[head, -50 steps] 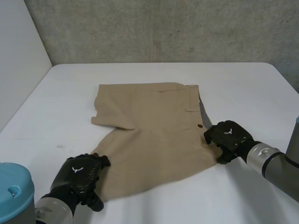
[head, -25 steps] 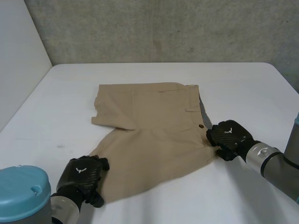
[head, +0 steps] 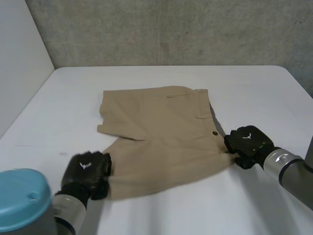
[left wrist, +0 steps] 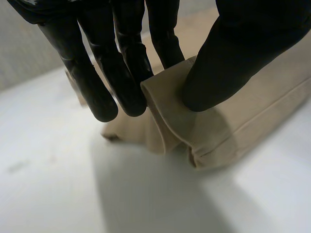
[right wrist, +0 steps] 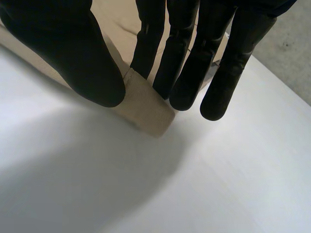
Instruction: Fold the shorts.
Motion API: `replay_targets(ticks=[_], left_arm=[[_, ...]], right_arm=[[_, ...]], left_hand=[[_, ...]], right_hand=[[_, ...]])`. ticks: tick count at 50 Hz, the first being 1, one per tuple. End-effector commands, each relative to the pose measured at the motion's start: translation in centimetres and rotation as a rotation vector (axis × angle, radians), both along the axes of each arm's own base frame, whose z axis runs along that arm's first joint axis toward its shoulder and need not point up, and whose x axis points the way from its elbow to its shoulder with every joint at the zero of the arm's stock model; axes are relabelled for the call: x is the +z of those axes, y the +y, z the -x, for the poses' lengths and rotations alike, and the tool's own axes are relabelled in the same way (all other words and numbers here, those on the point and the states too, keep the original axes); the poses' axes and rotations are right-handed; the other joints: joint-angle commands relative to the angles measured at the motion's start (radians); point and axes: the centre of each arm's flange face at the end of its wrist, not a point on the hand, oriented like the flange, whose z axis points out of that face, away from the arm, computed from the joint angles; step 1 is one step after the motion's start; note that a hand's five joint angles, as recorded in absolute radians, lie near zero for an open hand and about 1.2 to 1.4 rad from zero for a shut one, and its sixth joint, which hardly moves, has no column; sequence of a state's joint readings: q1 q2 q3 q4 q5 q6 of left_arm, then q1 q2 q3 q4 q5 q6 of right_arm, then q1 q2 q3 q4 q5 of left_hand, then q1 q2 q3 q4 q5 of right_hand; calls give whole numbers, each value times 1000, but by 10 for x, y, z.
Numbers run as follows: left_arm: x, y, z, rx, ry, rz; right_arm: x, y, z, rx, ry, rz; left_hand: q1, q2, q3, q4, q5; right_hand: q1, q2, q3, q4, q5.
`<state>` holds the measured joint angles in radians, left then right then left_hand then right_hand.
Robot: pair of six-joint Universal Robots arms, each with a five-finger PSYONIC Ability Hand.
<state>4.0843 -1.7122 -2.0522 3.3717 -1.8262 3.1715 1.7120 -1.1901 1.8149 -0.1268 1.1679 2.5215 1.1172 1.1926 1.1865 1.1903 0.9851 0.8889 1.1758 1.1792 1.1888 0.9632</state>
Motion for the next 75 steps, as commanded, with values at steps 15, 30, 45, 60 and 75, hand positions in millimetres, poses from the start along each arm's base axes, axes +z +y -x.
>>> replay_targets(ticks=[15,30,45,60,75], left_arm=[[93,74,-33,-169,36,-110],[81,-3,-10,-101,73,-69],[50,-141,60,-113,36,40],[7,-244,89,-46,-100,329],[-31,-266,104,-85,-84,407]], right_arm=[[108,83,38,21,239,-114],[83,38,41,53,204,-185],[68,-45,-14,-30,106,9],[17,-110,-49,-112,111,270],[-15,-133,-68,-96,78,354]], left_hand=[[279,204,210,206,237],[279,204,210,206,237],[279,204,210,206,237],[279,204,210,206,237],[279,204,210,206,237]], right_hand=[[507,220,217,207,259],[507,220,217,207,259],[507,220,217,207,259],[507,220,217,207,259],[507,220,217,207,259]])
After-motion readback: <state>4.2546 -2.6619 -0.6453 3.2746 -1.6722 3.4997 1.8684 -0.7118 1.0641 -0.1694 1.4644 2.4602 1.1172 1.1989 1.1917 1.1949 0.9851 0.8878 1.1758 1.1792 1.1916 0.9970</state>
